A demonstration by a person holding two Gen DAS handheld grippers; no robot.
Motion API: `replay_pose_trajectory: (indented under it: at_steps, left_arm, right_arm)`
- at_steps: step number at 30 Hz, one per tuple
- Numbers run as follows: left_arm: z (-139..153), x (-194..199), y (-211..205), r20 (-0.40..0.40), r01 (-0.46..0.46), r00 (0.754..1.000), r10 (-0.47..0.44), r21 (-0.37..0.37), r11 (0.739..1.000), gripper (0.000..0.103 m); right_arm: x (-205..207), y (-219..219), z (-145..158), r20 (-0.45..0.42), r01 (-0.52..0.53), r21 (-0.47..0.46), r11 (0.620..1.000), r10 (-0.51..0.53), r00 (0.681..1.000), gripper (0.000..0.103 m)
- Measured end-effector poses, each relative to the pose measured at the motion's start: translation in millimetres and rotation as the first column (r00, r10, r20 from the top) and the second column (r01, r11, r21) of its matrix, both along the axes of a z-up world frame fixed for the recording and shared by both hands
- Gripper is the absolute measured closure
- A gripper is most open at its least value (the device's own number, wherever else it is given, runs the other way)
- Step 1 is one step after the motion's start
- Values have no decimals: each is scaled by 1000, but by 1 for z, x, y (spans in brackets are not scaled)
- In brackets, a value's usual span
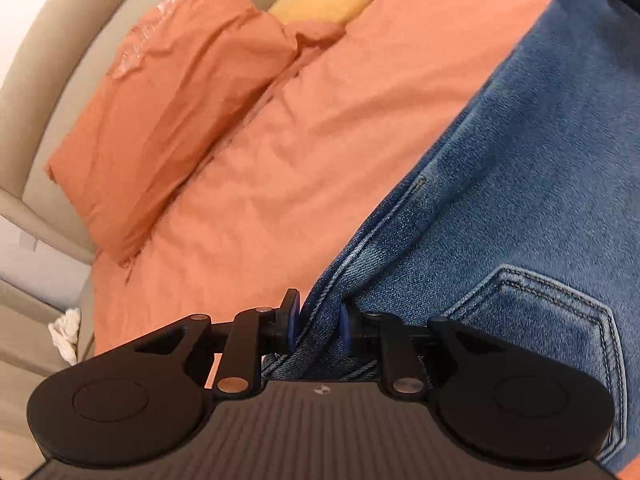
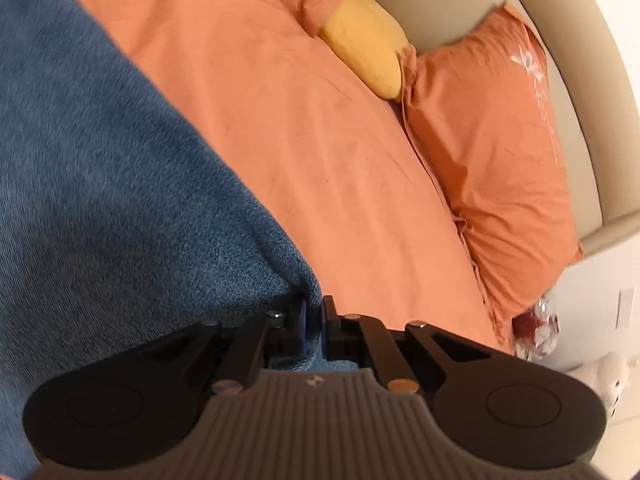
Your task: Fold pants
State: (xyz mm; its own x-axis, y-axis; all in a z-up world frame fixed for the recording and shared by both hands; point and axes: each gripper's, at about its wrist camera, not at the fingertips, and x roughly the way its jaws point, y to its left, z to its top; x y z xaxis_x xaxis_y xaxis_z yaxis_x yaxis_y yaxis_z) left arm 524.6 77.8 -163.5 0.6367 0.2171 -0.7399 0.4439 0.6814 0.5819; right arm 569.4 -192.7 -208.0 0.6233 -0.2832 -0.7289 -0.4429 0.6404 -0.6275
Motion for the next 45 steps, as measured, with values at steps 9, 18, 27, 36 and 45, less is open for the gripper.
replay_pose_trajectory:
  at_steps: [9, 18, 27, 36, 45]
  left_arm:
    - [-20, 1, -2, -10, -46, 999, 47, 19, 999, 16]
    - [32, -60, 5, -16, 50, 999, -49, 49, 998, 19]
    - [46, -146, 27, -66, 129, 991, -120, 148, 981, 20]
    - [14, -190, 54, -69, 145, 989, -133, 232, 962, 20]
    - [-18, -183, 72, -60, 201, 980, -192, 237, 951, 20]
  right_arm:
    - [-7, 3, -17, -3, -4, 14, 1000, 4, 1000, 51]
    - [-72, 9, 49, -44, 32, 293, 956, -20, 999, 48]
    - [-201, 31, 72, -168, 20, 580, 814, 96, 981, 50]
    - [-260, 88, 23, -170, -14, 693, 721, 183, 968, 58]
    - [-234, 125, -3, -57, -80, 679, 729, 162, 985, 61]
